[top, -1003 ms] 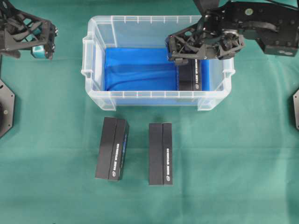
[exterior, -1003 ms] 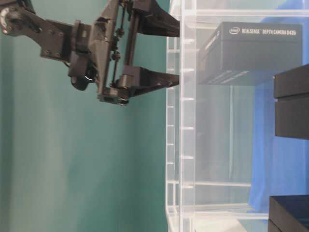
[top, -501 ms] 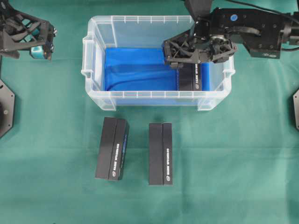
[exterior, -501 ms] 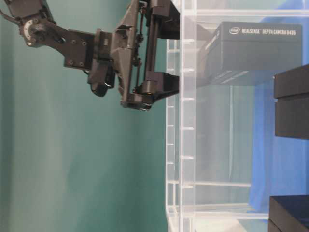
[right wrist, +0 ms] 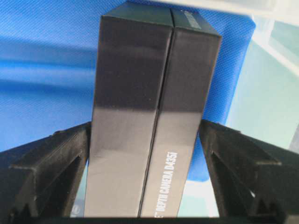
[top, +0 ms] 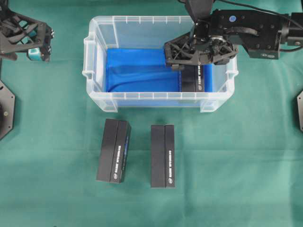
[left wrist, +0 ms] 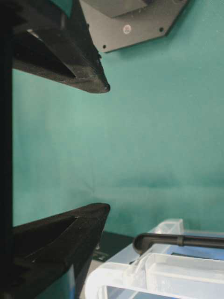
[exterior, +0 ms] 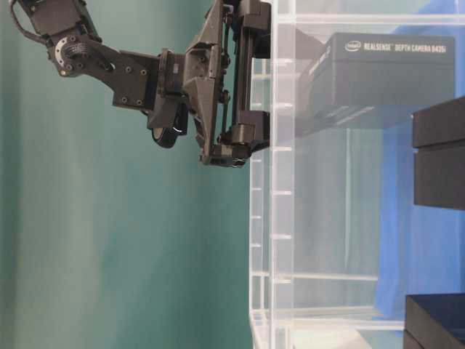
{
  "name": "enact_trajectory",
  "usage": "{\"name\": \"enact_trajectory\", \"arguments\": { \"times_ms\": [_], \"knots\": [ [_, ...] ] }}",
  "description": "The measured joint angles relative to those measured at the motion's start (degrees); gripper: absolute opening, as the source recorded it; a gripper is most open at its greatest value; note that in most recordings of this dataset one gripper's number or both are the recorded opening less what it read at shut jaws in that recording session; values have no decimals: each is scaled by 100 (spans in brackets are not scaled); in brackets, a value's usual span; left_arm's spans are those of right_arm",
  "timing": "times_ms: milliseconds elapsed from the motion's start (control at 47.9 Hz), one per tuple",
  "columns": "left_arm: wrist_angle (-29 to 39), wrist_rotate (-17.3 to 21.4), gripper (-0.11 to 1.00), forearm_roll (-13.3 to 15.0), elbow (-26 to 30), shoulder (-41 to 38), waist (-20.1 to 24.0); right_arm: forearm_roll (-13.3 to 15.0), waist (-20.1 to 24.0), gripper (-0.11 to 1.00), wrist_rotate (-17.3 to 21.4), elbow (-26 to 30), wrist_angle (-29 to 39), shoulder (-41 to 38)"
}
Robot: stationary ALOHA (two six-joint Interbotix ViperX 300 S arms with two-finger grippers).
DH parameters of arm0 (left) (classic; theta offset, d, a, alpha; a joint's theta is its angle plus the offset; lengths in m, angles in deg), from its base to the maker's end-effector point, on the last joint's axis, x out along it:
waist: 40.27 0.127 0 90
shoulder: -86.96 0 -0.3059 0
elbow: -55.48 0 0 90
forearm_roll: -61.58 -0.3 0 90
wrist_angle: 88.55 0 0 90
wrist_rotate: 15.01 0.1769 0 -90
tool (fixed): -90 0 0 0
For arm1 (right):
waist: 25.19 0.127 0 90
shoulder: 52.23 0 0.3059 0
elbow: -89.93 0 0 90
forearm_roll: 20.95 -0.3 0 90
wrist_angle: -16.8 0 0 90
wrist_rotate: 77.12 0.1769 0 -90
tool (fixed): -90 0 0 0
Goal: Take out the box from the case.
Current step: 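Lower the right gripper and close it on the right box, then lift the right box up out of the bin with the right gripper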
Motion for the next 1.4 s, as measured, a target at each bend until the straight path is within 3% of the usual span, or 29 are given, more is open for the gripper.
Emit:
{"name": "enact_trajectory", "arguments": {
  "times_ms": [188,334,1087,1400],
  "knots": [
    [0,0,96,0,0,0,-9,-79,-26,86,9,9,0,0],
    [0,0,96,0,0,0,0,-211,-35,65,9,26,0,0],
    [0,0,96,0,0,0,0,-325,-44,65,26,123,211,-35],
    [0,0,96,0,0,0,0,-334,-35,65,62,650,1107,53]
  ]
}}
